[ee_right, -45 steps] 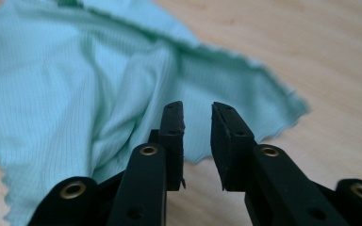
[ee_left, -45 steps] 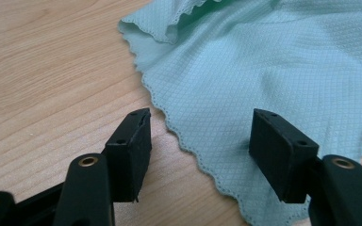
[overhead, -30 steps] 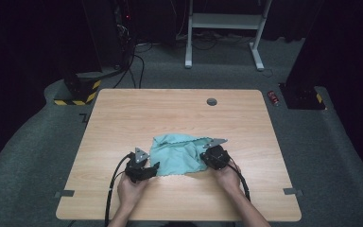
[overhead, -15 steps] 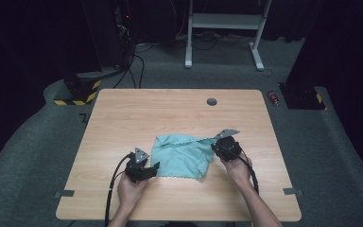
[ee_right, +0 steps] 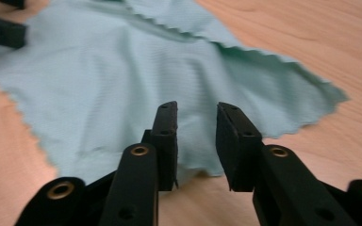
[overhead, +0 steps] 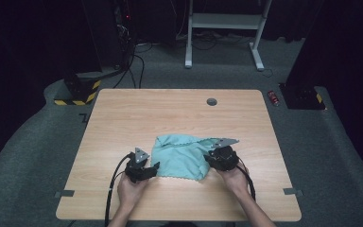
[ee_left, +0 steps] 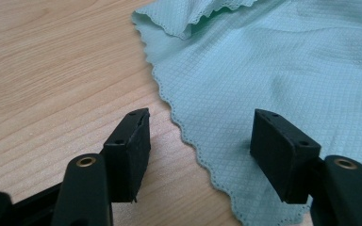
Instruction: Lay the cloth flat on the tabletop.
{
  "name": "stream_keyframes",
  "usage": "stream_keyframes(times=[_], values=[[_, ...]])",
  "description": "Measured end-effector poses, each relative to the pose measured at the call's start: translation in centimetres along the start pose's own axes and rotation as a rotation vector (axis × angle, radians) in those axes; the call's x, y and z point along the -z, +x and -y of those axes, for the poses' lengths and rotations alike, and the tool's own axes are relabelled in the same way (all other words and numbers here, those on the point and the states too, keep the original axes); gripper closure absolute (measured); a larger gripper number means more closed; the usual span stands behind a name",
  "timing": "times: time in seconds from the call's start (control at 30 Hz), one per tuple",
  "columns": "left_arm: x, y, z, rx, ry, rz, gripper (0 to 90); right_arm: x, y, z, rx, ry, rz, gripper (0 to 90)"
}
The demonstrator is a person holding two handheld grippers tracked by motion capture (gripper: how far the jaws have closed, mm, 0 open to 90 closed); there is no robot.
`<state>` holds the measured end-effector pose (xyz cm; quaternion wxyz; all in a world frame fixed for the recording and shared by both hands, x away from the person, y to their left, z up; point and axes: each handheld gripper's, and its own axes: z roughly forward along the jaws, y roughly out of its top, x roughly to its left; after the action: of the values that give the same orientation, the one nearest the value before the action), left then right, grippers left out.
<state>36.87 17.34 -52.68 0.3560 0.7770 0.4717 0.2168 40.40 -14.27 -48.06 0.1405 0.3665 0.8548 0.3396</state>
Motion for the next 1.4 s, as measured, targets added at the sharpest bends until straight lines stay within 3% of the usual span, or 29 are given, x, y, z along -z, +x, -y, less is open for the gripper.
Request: stream_keyframes(times=[0.13,0.33,0.53,0.57,0.67,0.87,1.03,1.1,1.23,1.4], values=[[0.0,0.0,0.0,0.002,0.0,0.0,38.5,-0.1,1.1,0.8,0.036,0.007,0.001,67.6],[0.0,0.0,0.0,0.0,0.0,0.0,38.5,0.6,0.8,3.2,0.026,0.046,0.031,67.8],[0.0,0.0,0.0,-0.001,0.0,-0.001,38.5,2.2,0.1,3.9,-0.017,-0.013,0.055,67.1],[0.0,0.0,0.0,-0.001,-0.001,-0.001,38.5,2.6,0.5,3.6,-0.018,-0.04,0.042,66.2],[0.0,0.0,0.0,0.003,-0.001,-0.002,38.5,2.5,1.2,3.4,-0.011,-0.05,0.006,65.1],[0.2,0.4,0.0,-0.011,0.0,0.028,41.2,1.3,2.2,4.2,0.005,-0.015,-0.004,64.9],[2.1,1.7,-0.7,0.046,-0.02,0.036,47.8,1.0,1.8,5.3,0.018,0.024,0.01,67.2],[2.3,1.9,-0.7,0.048,-0.015,0.043,48.8,1.2,1.6,5.8,0.021,0.031,0.015,68.6],[2.1,1.6,-0.2,0.007,0.056,0.073,51.5,1.6,1.1,6.4,0.002,0.022,0.016,69.6],[1.3,0.9,-0.1,-0.012,0.07,0.084,57.9,1.5,1.5,6.0,0.011,-0.001,0.012,69.6]])
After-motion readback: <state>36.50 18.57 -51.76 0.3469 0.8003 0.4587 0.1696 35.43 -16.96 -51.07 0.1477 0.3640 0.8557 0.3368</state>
